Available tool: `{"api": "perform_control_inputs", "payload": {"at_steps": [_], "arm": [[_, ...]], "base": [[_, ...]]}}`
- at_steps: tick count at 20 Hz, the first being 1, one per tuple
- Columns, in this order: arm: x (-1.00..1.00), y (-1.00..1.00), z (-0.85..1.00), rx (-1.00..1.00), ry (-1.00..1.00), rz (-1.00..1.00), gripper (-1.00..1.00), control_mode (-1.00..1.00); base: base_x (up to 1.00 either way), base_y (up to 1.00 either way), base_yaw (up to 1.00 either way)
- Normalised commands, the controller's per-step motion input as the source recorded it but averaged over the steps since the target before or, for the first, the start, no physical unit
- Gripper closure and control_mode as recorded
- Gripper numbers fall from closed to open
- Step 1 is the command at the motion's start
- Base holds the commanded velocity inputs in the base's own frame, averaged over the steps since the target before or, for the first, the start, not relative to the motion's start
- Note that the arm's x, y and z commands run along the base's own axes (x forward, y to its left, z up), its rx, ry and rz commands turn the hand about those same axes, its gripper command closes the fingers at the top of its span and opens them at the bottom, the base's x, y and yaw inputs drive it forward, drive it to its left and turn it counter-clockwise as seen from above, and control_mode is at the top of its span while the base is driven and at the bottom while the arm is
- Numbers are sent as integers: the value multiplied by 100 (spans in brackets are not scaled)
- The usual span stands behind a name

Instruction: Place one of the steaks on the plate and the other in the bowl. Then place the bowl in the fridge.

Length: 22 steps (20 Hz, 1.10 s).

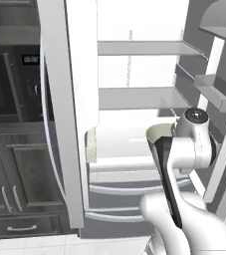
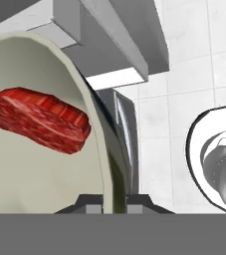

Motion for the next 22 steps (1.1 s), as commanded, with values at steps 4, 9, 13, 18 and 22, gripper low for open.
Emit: {"api": "perform_control_inputs", "payload": {"at_steps": [4, 9, 13, 18, 22], "arm": [[0, 0, 0, 0, 0, 0, 100, 100], [0, 0, 0, 0, 0, 0, 100, 100], [0, 0, 0, 0, 0, 0, 100, 100], [0, 0, 0, 0, 0, 0, 100, 100], [0, 0, 0, 0, 0, 0, 100, 100]], "base": [[44, 2, 3], [37, -27, 14], [32, -14, 14], [27, -1, 5], [33, -31, 2]]}}
